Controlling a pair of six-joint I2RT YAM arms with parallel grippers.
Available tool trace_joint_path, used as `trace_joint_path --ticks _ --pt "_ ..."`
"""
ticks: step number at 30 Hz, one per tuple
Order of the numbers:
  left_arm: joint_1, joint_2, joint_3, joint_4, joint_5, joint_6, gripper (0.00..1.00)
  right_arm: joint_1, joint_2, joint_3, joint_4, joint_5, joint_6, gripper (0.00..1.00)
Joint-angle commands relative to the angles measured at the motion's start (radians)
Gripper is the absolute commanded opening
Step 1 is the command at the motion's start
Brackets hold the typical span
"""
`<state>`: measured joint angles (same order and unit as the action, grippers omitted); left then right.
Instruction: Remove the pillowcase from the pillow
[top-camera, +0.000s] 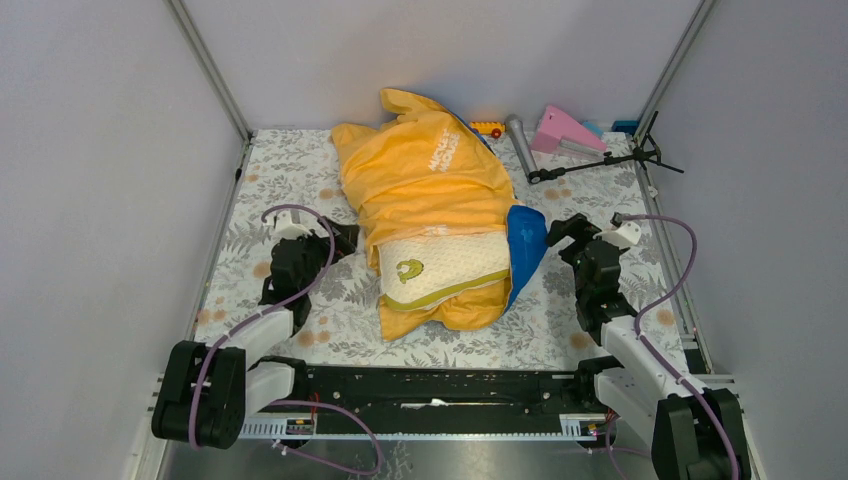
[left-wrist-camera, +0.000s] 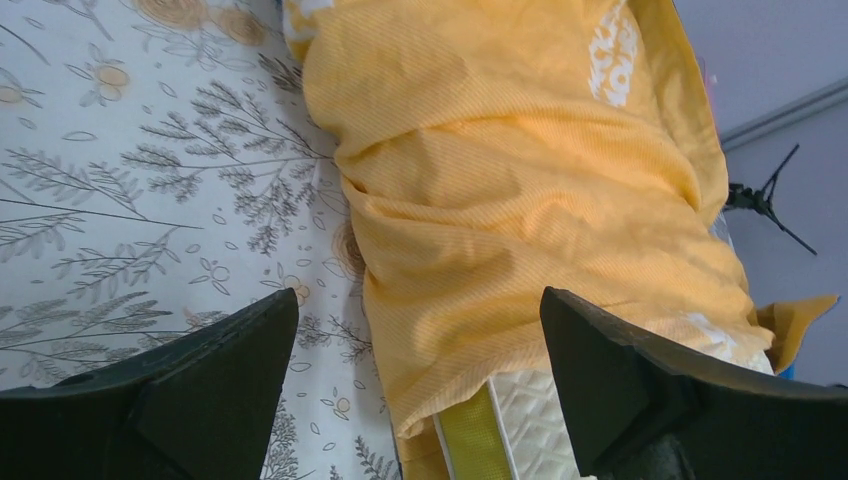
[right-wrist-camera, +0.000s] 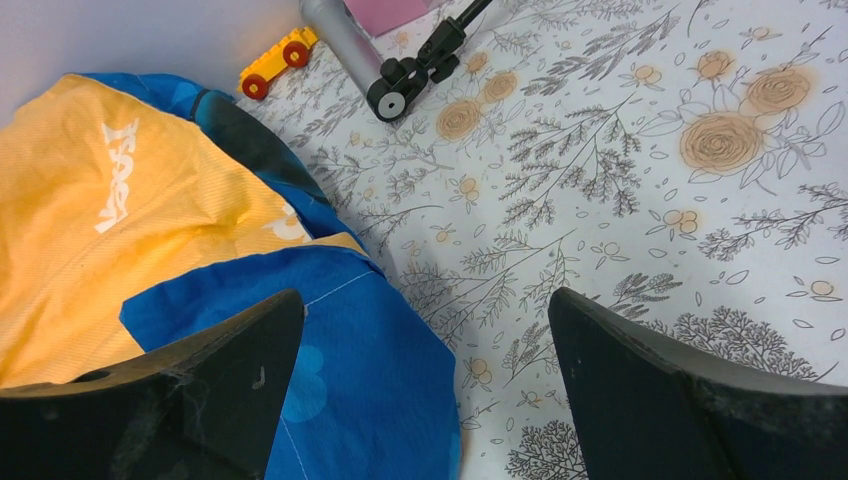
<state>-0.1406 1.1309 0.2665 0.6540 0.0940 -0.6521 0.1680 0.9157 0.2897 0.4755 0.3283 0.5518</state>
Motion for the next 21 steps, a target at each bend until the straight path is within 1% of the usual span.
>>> trace_joint_path --ticks 1,3,5,7,12,16,17,20,21 --pt "-0.027 0.109 0.079 0.131 0.190 0.020 0.99 -0.003 0.062 0.036 0.053 -0.106 0.013 1.00" --pt "-0.048 0.186 0.134 0.112 0.248 0.014 0.99 -0.002 0.099 0.056 0.053 -0.188 -0.006 1.00" --pt "-0.065 0.247 0.159 0.165 0.346 0.022 0.99 -0.002 0.134 0.066 0.071 -0.246 -0.005 1.00" --pt "-0.084 0.283 0.161 0.222 0.395 0.018 0.99 -0.001 0.176 0.066 0.108 -0.304 -0.004 1.00" --pt "-0.101 0.322 0.199 0.154 0.379 0.042 0.99 0.042 0.332 0.160 0.102 -0.433 -0.012 1.00" --pt "-0.102 0.317 0.199 0.152 0.381 0.041 0.99 0.089 0.407 0.210 0.091 -0.479 -0.040 0.99" --pt "-0.102 0.310 0.198 0.146 0.377 0.044 0.99 0.095 0.408 0.213 0.087 -0.481 -0.045 0.97" --pt "-0.102 0.273 0.189 0.123 0.350 0.061 0.98 0.108 0.395 0.207 0.102 -0.510 -0.065 0.83" --pt "-0.106 0.252 0.186 0.106 0.331 0.071 0.97 0.120 0.391 0.211 0.126 -0.543 -0.082 0.79"
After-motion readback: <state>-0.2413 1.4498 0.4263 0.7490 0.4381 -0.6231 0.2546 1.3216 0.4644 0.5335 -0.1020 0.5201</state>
